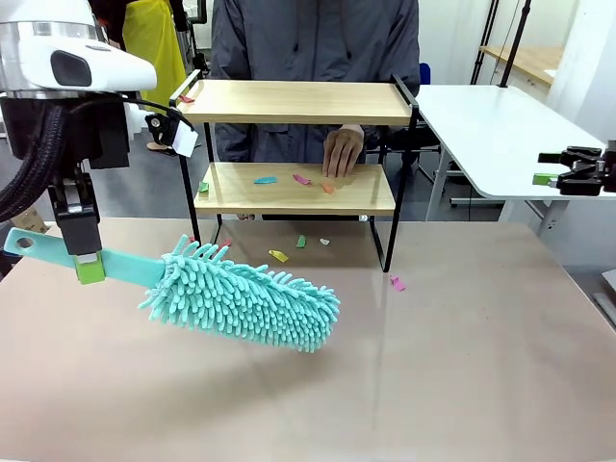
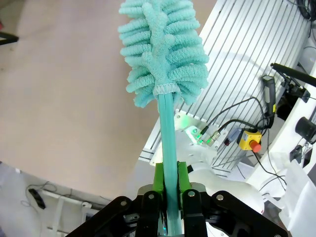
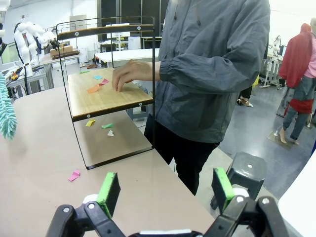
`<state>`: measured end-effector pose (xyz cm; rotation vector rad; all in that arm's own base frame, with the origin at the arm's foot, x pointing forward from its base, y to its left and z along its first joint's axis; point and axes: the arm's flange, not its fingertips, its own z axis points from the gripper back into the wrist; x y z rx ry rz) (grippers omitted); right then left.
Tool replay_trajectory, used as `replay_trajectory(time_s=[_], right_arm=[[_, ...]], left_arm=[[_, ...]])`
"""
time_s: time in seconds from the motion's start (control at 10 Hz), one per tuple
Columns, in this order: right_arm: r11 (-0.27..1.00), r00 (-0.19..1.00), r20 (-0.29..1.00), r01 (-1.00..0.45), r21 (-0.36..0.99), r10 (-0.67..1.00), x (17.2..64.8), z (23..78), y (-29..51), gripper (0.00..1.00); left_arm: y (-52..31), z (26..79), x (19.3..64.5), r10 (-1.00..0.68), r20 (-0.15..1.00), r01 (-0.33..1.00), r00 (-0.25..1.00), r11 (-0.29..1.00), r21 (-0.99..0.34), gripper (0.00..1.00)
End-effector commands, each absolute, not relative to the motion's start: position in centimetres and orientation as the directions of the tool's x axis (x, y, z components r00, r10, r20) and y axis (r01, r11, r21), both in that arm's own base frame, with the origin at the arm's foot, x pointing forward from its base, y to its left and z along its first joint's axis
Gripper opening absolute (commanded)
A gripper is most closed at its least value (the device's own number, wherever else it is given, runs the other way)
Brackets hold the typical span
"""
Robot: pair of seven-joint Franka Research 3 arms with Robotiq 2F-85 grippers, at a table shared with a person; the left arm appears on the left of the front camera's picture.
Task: Clean the shelf.
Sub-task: Clean the specific section of the Shelf indicated by the human with the Duster.
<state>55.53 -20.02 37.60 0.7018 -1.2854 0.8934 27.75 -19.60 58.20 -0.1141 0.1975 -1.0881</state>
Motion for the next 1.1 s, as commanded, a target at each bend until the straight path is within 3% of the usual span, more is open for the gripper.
replay_trajectory(time_s=[0.0, 0.1, 0.5, 0.6, 1.0], right_arm=[[0.496, 0.045, 0.984, -0.867, -0.045, 0.170, 55.5, 37.8, -19.8, 1.00], [0.496, 0.045, 0.984, -0.867, -0.045, 0.170, 55.5, 37.8, -19.8, 1.00], [0.496, 0.045, 0.984, -0.867, -0.045, 0.170, 55.5, 37.8, -19.8, 1.00], [0.496, 0.045, 0.984, -0.867, -0.045, 0.170, 55.5, 37.8, -19.8, 1.00], [0.496, 0.045, 0.984, -0.867, -0.045, 0.170, 55.5, 37.8, -19.8, 1.00]], left_arm=[[-19.6, 58.2, 27.8, -0.888, -0.103, 0.867, 0.449, 0.461, -0.189, 0.13], [-19.6, 58.9, 28.1, -0.880, 0.015, 0.850, 0.474, 0.454, -0.267, 0.13], [-22.9, 60.3, 27.1, -0.747, 0.190, 0.758, 0.637, 0.562, -0.331, 0.13], [-24.9, 60.8, 26.8, -0.666, 0.189, 0.686, 0.721, 0.652, -0.323, 0.13], [-31.9, 61.6, 26.6, -0.395, 0.267, 0.472, 0.879, 0.797, -0.377, 0.13]])
